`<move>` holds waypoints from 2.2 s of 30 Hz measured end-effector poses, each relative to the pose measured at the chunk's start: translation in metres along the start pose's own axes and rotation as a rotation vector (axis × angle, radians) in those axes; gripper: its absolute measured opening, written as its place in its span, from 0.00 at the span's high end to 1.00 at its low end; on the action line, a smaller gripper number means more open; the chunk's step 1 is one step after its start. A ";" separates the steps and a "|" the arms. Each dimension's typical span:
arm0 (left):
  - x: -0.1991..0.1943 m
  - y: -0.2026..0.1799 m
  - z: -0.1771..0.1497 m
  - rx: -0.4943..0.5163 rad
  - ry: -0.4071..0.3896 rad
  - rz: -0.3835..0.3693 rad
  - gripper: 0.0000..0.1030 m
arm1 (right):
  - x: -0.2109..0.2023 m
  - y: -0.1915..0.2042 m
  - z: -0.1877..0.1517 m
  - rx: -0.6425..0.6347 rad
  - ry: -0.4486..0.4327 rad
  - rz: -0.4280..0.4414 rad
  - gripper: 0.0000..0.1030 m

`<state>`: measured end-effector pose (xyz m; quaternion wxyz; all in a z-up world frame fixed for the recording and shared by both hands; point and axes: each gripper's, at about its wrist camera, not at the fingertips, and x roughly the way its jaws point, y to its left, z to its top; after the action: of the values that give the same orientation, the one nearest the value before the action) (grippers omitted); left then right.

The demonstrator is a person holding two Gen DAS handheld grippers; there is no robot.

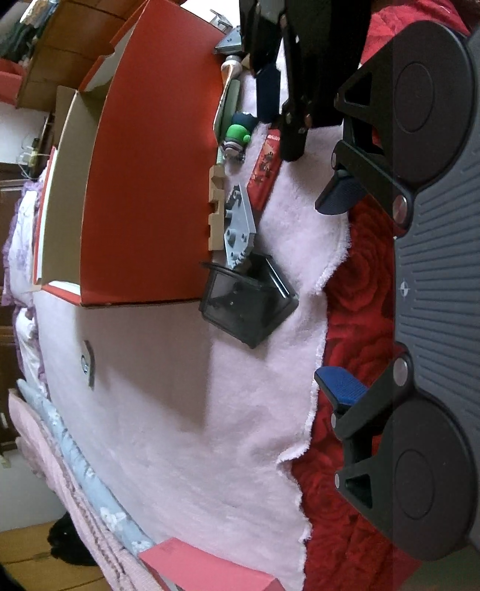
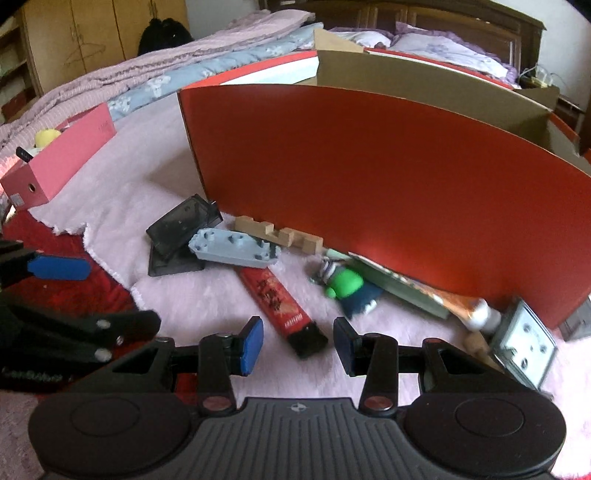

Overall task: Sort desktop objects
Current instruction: 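Move the right tool to the red tube and close on it, then lift the red tube with the right tool, then grasp the grey plastic plate with the left tool while the right tool holds the red tube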

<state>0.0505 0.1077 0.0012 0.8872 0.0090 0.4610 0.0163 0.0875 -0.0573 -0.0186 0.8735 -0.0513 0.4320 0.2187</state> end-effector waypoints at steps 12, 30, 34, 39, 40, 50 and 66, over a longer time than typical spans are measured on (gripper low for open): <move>0.001 0.001 0.000 -0.011 0.007 0.001 0.13 | 0.006 0.010 -0.001 -0.056 -0.014 -0.004 0.74; 0.009 -0.054 0.020 0.273 -0.117 -0.025 0.25 | -0.042 -0.028 -0.035 0.170 -0.054 -0.077 0.80; 0.025 -0.079 0.030 0.366 -0.143 -0.011 0.25 | -0.047 -0.036 -0.041 0.195 -0.054 -0.085 0.80; 0.047 -0.085 0.038 0.392 -0.117 0.004 0.25 | -0.046 -0.042 -0.047 0.226 -0.060 -0.073 0.80; 0.053 -0.083 0.040 0.387 -0.097 0.004 0.25 | -0.045 -0.042 -0.048 0.230 -0.060 -0.071 0.80; 0.055 -0.036 0.045 0.182 -0.052 -0.041 0.80 | -0.042 -0.042 -0.050 0.252 -0.067 -0.063 0.79; 0.066 -0.062 0.040 0.290 -0.046 -0.054 0.69 | -0.020 -0.054 -0.040 0.329 -0.041 -0.033 0.72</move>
<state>0.1221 0.0477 -0.0318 0.8870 0.1250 0.4382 -0.0745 0.0700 -0.1238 -0.0332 0.8822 0.0899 0.4431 0.1317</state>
